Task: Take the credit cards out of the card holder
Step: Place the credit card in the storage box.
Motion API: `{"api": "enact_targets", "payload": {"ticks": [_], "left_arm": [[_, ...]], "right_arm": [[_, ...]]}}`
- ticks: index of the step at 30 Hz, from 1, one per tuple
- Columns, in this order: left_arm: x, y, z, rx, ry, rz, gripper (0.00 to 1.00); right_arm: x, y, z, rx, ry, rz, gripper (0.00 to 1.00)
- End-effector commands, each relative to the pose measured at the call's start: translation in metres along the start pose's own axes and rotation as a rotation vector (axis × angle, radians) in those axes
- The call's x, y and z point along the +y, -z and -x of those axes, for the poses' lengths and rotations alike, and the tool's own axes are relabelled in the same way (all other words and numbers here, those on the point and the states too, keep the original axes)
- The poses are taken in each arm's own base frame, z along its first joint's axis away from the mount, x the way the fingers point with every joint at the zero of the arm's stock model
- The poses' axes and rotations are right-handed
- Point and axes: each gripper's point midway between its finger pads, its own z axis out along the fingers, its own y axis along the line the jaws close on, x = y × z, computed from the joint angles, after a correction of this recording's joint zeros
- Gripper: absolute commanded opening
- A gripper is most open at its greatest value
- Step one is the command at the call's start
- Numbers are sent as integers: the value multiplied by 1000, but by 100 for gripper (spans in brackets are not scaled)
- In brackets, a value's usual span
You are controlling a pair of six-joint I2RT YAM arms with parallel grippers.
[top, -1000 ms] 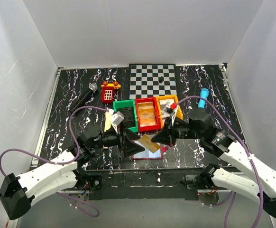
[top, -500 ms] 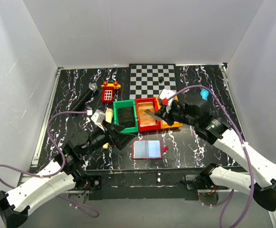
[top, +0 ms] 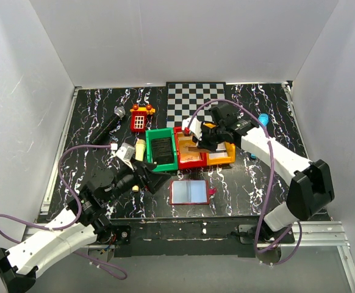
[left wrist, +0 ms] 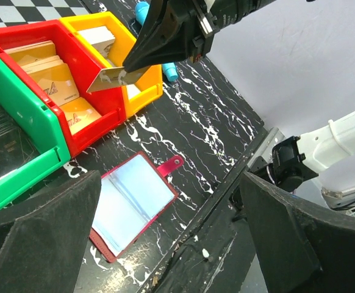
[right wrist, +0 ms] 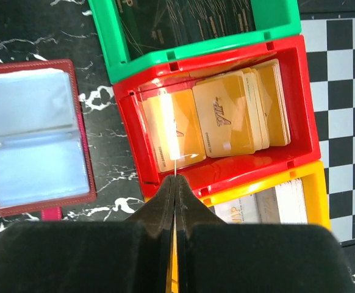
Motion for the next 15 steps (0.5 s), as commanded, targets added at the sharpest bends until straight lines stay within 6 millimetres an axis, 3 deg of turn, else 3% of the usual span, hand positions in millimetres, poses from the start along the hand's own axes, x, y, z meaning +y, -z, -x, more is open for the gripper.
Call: {"api": "enact_targets", "payload": {"ticks": [1,7,15], "left_arm": [[11,0,-9,33,-21,42,98],[13,-1,-20,74,-7,41,98],[18,2,-24,84,-9,61,98]], "right_arm": [[-17,-5,6,-45,76,-13,1],[-28,-22,13,-71,97,15,1],[-36,-32,18,-86,121,28,1]]}}
